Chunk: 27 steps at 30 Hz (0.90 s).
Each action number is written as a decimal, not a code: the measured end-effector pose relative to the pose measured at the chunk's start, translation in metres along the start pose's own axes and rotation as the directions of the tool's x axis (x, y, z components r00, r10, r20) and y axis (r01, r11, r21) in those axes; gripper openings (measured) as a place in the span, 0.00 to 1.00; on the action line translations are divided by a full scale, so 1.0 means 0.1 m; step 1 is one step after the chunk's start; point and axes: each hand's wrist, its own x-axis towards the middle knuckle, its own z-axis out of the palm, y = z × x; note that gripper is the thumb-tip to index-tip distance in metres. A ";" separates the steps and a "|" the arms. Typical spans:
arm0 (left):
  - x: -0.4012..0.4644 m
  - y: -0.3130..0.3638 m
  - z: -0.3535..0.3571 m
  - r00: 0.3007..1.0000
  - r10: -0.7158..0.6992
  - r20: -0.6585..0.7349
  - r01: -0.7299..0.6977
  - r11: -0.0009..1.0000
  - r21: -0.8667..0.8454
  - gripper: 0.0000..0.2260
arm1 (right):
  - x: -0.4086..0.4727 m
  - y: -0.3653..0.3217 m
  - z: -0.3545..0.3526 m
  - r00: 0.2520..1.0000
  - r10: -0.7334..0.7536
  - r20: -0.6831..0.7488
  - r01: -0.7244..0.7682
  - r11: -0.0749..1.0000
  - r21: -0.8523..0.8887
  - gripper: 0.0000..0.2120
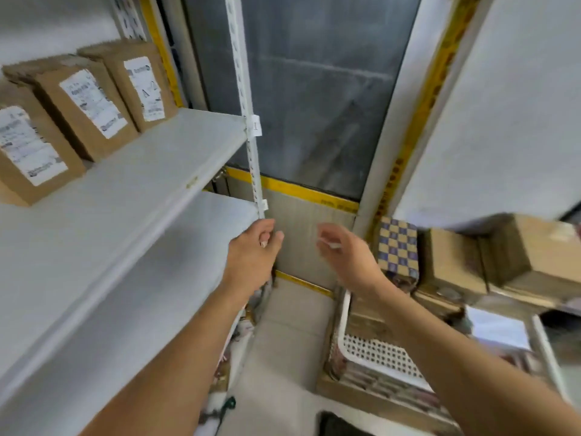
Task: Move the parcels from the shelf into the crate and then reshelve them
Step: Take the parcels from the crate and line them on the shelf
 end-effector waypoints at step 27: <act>-0.12 2.47 4.90 0.624 -0.027 0.781 0.175 0.979 -0.106 0.34 | -0.70 3.58 -3.43 0.602 0.620 -0.502 -0.631 0.755 0.177 0.32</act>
